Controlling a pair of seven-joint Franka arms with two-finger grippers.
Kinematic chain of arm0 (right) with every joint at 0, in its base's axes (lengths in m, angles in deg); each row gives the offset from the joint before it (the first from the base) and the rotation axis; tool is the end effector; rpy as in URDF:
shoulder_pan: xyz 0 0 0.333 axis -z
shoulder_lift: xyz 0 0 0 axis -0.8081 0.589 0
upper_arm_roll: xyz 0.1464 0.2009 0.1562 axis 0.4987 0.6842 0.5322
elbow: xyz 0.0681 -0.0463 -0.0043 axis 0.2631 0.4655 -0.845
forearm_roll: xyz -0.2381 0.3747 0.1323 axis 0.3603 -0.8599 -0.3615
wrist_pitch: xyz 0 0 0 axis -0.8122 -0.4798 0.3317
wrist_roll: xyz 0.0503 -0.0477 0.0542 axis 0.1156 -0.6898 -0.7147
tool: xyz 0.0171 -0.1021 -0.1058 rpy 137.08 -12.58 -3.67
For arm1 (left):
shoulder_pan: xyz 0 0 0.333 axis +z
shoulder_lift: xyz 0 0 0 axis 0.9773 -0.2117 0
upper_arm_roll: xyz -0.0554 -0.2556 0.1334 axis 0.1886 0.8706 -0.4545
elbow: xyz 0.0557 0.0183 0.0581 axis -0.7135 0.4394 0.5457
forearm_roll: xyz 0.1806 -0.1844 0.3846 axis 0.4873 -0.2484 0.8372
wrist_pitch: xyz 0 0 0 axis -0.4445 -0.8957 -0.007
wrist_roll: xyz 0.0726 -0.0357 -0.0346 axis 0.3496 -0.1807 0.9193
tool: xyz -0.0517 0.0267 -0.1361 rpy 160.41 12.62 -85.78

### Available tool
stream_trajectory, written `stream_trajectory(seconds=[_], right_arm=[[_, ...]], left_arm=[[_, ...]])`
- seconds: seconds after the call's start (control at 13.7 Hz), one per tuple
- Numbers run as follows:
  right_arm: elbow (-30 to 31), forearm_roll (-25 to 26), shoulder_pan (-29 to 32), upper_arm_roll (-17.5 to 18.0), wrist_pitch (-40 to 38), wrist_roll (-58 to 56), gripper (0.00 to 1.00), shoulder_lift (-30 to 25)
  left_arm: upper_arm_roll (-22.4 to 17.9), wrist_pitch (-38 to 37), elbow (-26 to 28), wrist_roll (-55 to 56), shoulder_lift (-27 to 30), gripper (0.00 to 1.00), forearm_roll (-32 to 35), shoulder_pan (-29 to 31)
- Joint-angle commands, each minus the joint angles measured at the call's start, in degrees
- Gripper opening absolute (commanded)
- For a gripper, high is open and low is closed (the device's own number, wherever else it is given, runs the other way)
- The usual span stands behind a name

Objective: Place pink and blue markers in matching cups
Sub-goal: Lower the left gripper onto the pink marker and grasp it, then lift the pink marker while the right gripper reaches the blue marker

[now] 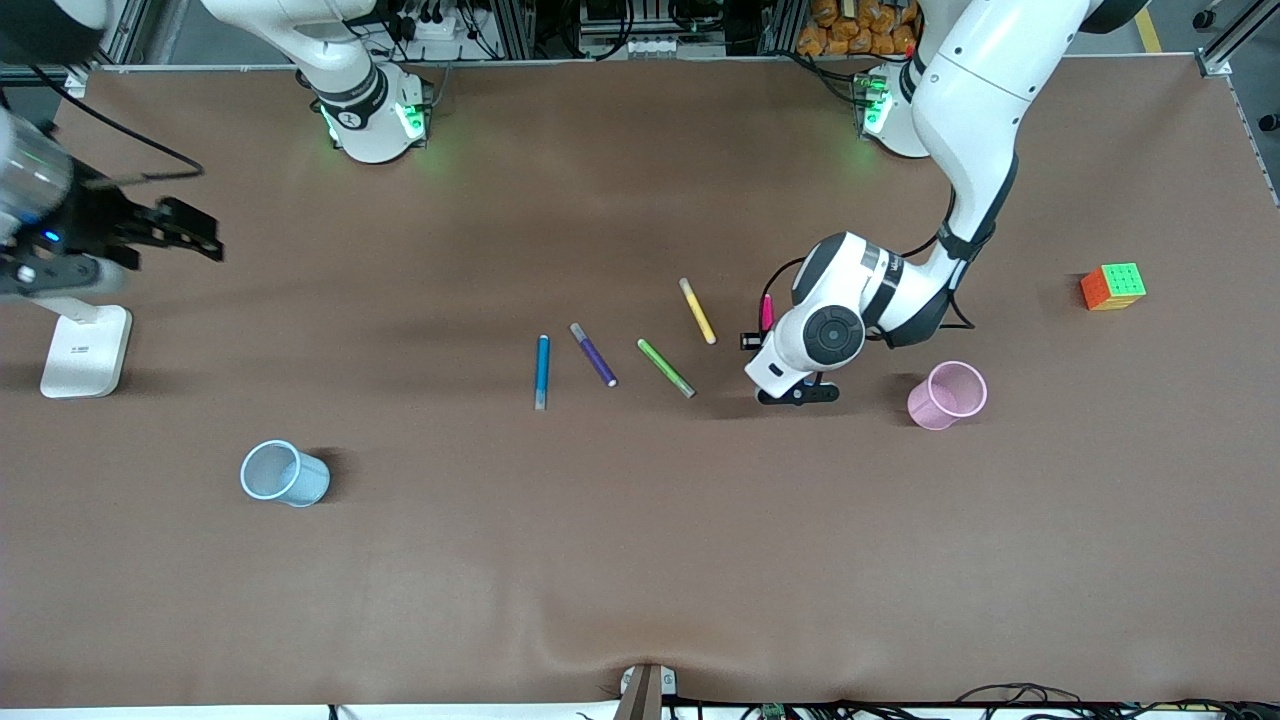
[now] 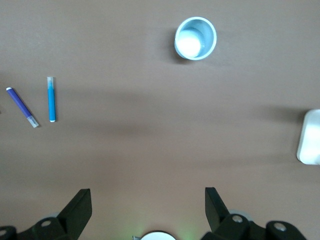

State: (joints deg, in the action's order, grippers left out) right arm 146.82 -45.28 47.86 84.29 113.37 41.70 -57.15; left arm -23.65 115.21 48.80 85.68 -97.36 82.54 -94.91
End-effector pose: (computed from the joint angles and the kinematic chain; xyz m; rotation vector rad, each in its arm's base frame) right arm 0.6124 0.0445 0.5138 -3.1138 -0.1551 0.2134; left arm 0.5209 -0.3346 0.0592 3.0855 0.0094 -0.5345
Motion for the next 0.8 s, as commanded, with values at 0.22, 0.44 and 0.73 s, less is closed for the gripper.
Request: stream_trajectory(seconds=[0.22,0.44,0.73], right_arm=[[-0.25,0.14,-7.03,-0.28,5.1,9.73,1.0,5.45],[-0.25,0.14,-9.76,-0.28,8.52,13.87,1.0,8.69],[-0.25,0.14,-14.23,-0.28,15.46,20.36,1.0,13.97]], left_arm=[[-0.16,0.05,-1.08,-3.09,-1.64,0.0,-0.75,0.0],[-0.24,0.31,-1.96,-4.84,-1.64,0.0,0.22,0.69],[-0.68,-7.91,-6.42,-3.19,0.56,0.0,0.22,2.63]])
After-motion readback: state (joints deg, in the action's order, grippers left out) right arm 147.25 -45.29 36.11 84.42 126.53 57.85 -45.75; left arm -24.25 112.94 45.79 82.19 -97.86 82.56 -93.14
